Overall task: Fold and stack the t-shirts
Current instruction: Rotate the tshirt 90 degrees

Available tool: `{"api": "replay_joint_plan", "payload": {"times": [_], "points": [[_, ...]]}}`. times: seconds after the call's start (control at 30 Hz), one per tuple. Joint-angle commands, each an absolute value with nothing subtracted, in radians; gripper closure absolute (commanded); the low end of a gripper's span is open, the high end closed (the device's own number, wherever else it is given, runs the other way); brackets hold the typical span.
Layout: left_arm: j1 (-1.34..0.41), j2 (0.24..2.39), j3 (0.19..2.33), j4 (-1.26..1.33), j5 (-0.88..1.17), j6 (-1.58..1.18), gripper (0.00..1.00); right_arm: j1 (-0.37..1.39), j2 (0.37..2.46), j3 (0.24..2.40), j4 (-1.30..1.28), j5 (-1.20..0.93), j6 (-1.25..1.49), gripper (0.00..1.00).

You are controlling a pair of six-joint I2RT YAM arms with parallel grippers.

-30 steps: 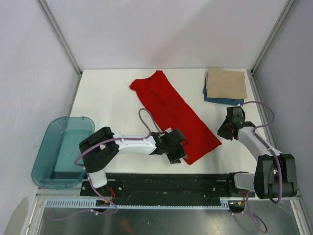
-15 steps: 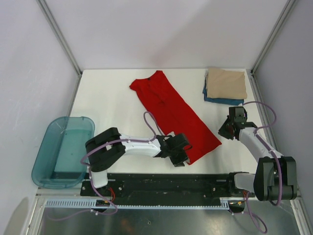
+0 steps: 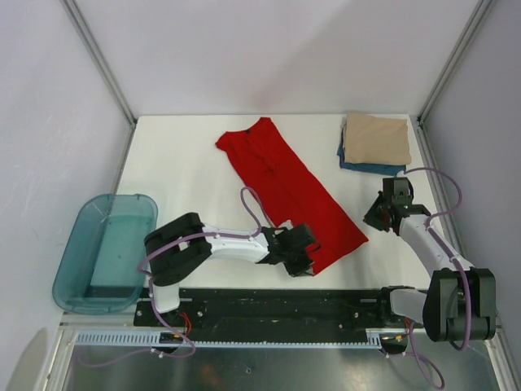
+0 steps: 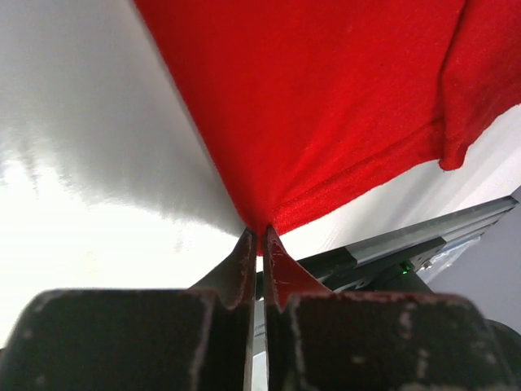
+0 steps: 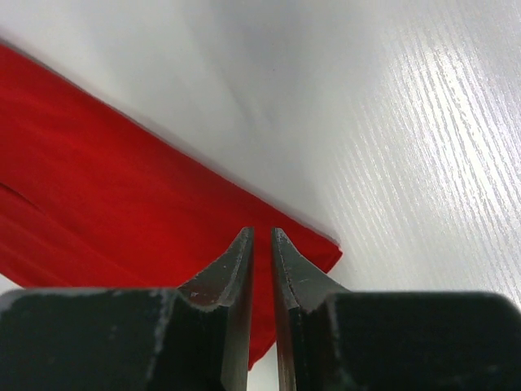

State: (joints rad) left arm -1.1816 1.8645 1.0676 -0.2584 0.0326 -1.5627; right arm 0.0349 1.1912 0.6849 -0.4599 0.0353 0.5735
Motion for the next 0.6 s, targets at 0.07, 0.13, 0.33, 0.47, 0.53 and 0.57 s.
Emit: {"api": "replay_joint_plan", "payload": {"times": [0.07,0.13,0.33,0.47,0.53,0.57], "points": [[-1.168,1.710,0.896,-0.324,0.005,-1.525,0.98,0.097,1.132,0.667,-0.476,0.013,0.572,0.82],[-1.156,1.642,0.818,-0.336,0.006,-1.515,0.99,0.147,1.121,0.651,-0.472,0.012,0.597,0.82],[-1.085,1.426,0.614,-0.405,0.003,-1.455,1.00,0.388,1.121,0.634,-0.469,0.058,0.698,0.82],[-1.018,1.331,0.551,-0.466,0.003,-1.378,0.99,0.524,1.118,0.624,-0.494,0.095,0.765,0.82],[-0.994,1.299,0.541,-0.497,-0.010,-1.339,0.99,0.572,1.100,0.612,-0.520,0.095,0.790,0.81],[-0.983,1.286,0.538,-0.509,-0.016,-1.320,0.99,0.595,1.088,0.605,-0.534,0.092,0.803,0.81]]}}
